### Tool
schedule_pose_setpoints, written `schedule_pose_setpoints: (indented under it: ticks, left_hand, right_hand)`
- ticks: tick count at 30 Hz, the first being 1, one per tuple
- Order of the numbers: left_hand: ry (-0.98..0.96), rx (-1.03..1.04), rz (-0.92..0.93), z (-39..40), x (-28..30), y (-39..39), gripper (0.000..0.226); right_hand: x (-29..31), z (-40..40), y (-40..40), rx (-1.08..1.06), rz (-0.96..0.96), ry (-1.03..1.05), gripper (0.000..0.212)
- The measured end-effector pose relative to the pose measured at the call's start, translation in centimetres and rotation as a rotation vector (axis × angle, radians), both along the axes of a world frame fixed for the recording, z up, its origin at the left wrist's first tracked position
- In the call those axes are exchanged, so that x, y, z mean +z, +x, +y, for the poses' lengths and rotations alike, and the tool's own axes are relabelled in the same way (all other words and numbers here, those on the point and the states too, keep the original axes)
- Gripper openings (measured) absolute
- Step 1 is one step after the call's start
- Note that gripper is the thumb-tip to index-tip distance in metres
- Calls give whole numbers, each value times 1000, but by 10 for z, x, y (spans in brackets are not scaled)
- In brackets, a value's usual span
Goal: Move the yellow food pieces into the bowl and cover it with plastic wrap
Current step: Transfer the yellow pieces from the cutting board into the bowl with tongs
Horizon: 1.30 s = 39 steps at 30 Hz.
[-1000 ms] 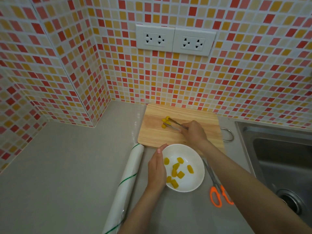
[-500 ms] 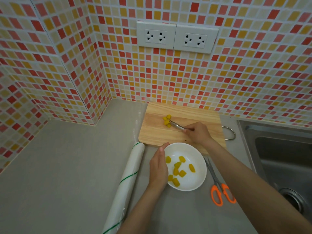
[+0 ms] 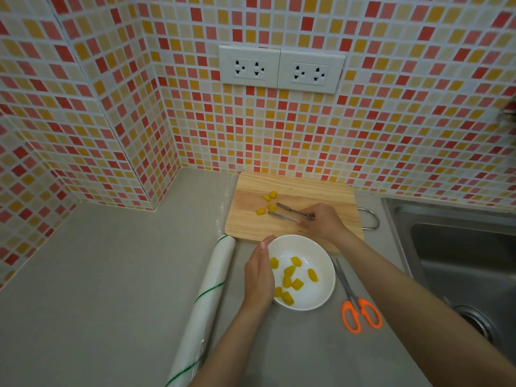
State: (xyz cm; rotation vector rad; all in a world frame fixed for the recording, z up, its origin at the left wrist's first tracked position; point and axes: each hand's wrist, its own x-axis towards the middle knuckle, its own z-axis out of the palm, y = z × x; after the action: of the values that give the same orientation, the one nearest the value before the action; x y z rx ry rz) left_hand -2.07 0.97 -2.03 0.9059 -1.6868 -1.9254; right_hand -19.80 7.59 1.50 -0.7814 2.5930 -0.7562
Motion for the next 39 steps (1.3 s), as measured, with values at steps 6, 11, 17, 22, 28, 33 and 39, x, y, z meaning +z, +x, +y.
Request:
schedule_pose_setpoints:
  ticks: [6,11,17,22,28,33,39]
  left_hand:
    - [-16,-2,-12,-1,-1,-1,38]
    - [14,3,-5,-1,-1,-1,38]
    - [14,10,-4,-1,-3,-1,43]
    - [15,5,-14,0,2,-1,41]
    - [15,8,-18,0,3,-1,40]
    - [8,7,-16,1,2,-1,40]
    - [2,-4,-23,-1,-1,-1,40]
  right_hand:
    - [-7,-14,2,-42,84,-6,19]
    - [11,15,14,48,177,-56,22]
    - [47,83,62,272,122,-78,21]
    - [53,84,70,379,110,106,36]
    - [59,40,36,201,275,-92,33]
    - [27,-17,19,222,177,28,10]
    - [-3,-42,7,151,122,58,25]
